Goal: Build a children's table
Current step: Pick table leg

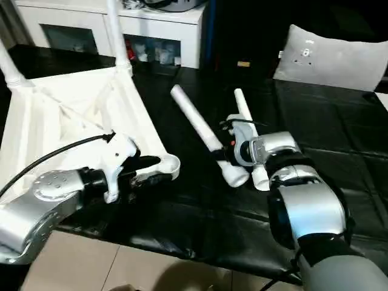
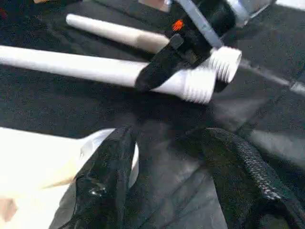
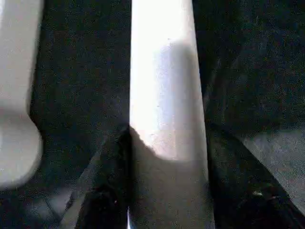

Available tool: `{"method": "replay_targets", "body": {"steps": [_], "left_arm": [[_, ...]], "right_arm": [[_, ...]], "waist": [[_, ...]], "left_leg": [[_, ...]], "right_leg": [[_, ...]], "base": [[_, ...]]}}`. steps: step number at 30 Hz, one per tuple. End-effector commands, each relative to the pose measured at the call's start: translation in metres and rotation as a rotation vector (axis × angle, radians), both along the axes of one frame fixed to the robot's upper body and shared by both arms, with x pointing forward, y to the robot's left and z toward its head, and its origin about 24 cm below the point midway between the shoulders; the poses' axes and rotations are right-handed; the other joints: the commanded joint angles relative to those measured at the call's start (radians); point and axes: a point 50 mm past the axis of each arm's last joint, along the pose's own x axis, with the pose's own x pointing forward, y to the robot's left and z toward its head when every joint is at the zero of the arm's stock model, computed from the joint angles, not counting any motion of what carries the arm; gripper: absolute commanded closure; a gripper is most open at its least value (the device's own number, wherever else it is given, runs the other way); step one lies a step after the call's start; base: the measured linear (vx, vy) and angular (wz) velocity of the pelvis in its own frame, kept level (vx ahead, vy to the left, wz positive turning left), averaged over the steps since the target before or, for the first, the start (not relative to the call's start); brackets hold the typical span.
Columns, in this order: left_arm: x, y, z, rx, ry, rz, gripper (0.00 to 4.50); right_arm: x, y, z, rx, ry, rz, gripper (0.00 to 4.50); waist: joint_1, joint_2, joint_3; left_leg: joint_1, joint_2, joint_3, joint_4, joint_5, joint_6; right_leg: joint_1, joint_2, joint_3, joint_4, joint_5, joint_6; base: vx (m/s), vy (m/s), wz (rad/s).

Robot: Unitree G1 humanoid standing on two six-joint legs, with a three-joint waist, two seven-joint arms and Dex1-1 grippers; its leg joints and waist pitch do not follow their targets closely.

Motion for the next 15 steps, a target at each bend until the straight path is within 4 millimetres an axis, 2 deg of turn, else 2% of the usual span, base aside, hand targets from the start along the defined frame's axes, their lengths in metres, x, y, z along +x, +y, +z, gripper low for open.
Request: {"method": "replay_targets", "body": {"steps": [1,4,5,6,7,8,9,10,11,13,15], "left_arm": [[0.006,0.002,0.008,-0.019,-0.038,0.029,1.89],[0.017,0.001,0.016,-0.036,-0.095,0.073,1.89],[0.02,0.0,0.018,-0.038,-0.117,0.089,1.89],[0.024,-0.001,0.021,-0.055,-0.13,0.106,1.89],[0.024,-0.001,0.021,-0.055,-0.13,0.106,1.89],[0.032,-0.004,0.027,-0.104,-0.143,0.142,1.89],[0.035,-0.006,0.03,-0.129,-0.145,0.159,1.89],[0.044,-0.007,0.043,-0.225,-0.172,0.225,1.89],[0.046,-0.008,0.047,-0.255,-0.175,0.243,1.89],[0.051,-0.009,0.057,-0.357,-0.167,0.283,1.89],[0.054,-0.014,0.067,-0.468,-0.153,0.279,1.89]], "right_arm": [[0.008,0.001,0.017,0.062,-0.076,-0.034,2.64],[0.013,0.004,0.038,0.236,-0.146,-0.065,2.64],[0.013,0.005,0.043,0.293,-0.169,-0.082,2.64],[0.015,0.006,0.049,0.321,-0.28,-0.088,2.64],[0.015,0.006,0.049,0.321,-0.28,-0.088,2.64],[0.012,0.007,0.057,0.37,-0.399,-0.108,2.64],[0.01,0.006,0.058,0.393,-0.414,-0.12,2.64],[0.001,0.008,0.06,0.428,-0.475,-0.08,2.64],[-0.002,0.008,0.06,0.435,-0.493,-0.069,2.64],[-0.011,0.009,0.06,0.482,-0.531,-0.047,2.64],[-0.027,0.009,0.061,0.626,-0.502,-0.005,2.64]], "waist": [[0.004,0.001,-0.065],[0.007,0.0,-0.064],[0.008,0.0,-0.068],[0.009,-0.001,-0.068],[0.012,-0.004,-0.067],[0.014,-0.004,-0.069],[0.014,-0.006,-0.069],[0.017,-0.007,-0.072],[0.024,-0.003,-0.069],[0.029,-0.006,-0.074],[0.032,-0.01,-0.07]], "left_leg": [[0.003,0.055,-0.006,-0.071,-0.043,0.033],[0.001,0.052,-0.007,-0.073,-0.039,0.042],[0.003,0.054,-0.007,-0.071,-0.023,0.047],[0.003,0.055,-0.008,-0.072,-0.02,0.049],[0.002,0.056,-0.006,-0.072,-0.013,0.054],[0.003,0.054,-0.005,-0.072,0.001,0.056],[0.002,0.053,-0.003,-0.07,0.006,0.058],[0.005,0.053,-0.006,-0.071,0.021,0.061],[0.006,0.051,-0.001,-0.069,0.01,0.063],[0.005,0.054,-0.006,-0.071,0.017,0.058],[0.004,0.052,-0.006,-0.073,-0.003,0.059]], "right_leg": [[0.062,-0.094,0.051,-0.066,-0.006,-0.286],[0.067,-0.092,0.052,-0.068,-0.002,-0.272],[0.066,-0.092,0.052,-0.064,0.022,-0.268],[0.066,-0.093,0.051,-0.063,0.03,-0.267],[0.066,-0.097,0.052,-0.064,0.04,-0.258],[0.065,-0.096,0.052,-0.065,0.05,-0.256],[0.067,-0.094,0.054,-0.064,0.064,-0.25],[0.068,-0.094,0.052,-0.061,0.079,-0.251],[0.066,-0.091,0.054,-0.071,0.072,-0.24],[0.069,-0.095,0.053,-0.066,0.079,-0.25],[0.071,-0.096,0.054,-0.071,0.05,-0.252]], "base": [[0.0,0.0,0.0],[0.0,0.0,0.0],[0.0,0.0,0.0],[0.0,0.0,0.0],[0.0,0.0,0.0],[0.0,0.0,0.0],[0.0,0.0,0.0],[0.0,0.0,0.0],[0.0,0.0,0.0],[0.0,0.0,0.0],[0.0,0.0,0.0]]}}
